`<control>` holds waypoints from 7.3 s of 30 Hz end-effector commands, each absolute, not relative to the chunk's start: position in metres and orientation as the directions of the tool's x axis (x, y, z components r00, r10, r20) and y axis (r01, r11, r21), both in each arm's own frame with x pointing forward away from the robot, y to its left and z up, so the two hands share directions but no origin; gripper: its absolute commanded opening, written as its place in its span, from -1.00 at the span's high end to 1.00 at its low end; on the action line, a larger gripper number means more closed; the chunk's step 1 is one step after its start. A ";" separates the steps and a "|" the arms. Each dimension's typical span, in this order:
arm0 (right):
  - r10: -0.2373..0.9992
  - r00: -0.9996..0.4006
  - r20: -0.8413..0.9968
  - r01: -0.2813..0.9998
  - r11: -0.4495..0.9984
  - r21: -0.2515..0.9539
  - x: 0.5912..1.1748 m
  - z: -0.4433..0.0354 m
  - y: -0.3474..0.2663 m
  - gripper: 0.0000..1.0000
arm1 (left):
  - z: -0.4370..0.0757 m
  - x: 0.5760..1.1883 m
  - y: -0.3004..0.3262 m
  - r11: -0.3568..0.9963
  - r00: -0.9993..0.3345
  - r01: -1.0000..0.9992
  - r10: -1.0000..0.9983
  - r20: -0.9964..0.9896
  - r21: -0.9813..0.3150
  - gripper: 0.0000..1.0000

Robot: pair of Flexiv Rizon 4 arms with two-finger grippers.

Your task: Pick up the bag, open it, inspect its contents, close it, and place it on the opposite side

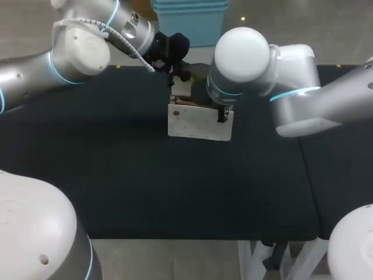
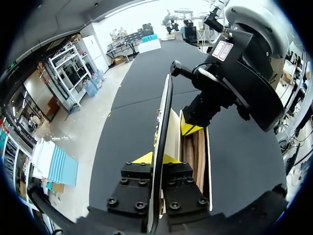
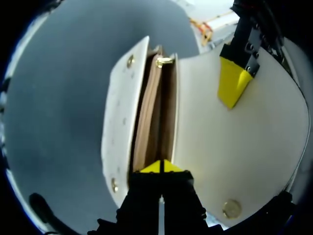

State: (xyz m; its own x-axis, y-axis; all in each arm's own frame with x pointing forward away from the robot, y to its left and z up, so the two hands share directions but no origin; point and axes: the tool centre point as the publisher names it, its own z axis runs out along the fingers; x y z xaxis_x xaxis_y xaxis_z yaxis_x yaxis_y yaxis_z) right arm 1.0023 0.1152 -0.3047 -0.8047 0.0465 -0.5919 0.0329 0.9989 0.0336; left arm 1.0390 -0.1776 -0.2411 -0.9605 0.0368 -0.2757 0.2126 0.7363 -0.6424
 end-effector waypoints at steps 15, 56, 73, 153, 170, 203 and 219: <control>0.002 -0.875 -0.484 0.012 1.000 -0.017 0.998 -0.322 0.120 1.00 | -0.243 1.039 -0.173 0.699 -0.966 0.194 0.011 -0.260 -0.689 1.00; -0.020 -0.960 -0.278 -0.012 0.999 -0.032 0.988 -0.345 0.124 -1.00 | -0.249 1.040 -0.170 0.694 -0.969 0.183 0.010 -0.246 -0.697 1.00; -0.020 -0.958 -0.285 -0.011 0.999 -0.033 0.989 -0.343 0.124 -1.00 | -0.249 1.040 -0.170 0.694 -0.969 0.183 0.010 -0.246 -0.697 1.00; 0.008 -0.782 -0.623 0.039 0.999 -0.036 0.940 -0.232 0.117 1.00 | -0.237 1.043 -0.174 0.716 -0.988 0.126 0.030 -0.151 -0.686 1.00; 0.011 -0.774 -0.633 0.025 1.000 -0.012 0.930 -0.258 0.128 1.00 | -0.281 1.078 -0.163 0.748 -0.981 0.134 0.005 -0.196 -0.650 1.00; 0.021 -0.751 -0.660 -0.033 0.997 0.069 0.905 -0.321 0.141 1.00 | -0.310 1.091 -0.158 0.777 -0.943 0.231 0.032 -0.330 -0.586 1.00; 0.023 -0.773 -0.634 -0.050 0.994 0.096 0.904 -0.347 0.150 0.25 | -0.324 1.111 -0.159 0.769 -0.901 0.316 0.058 -0.431 -0.556 1.00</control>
State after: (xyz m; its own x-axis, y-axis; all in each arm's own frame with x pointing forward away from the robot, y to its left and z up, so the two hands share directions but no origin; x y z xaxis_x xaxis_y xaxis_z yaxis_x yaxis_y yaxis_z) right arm 0.9015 0.1482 -0.3408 -0.7773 0.0206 -0.6288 -0.0487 0.9945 0.0927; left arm 1.1059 -0.1573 -0.3157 -0.9029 0.0589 -0.4258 0.3087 0.7782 -0.5468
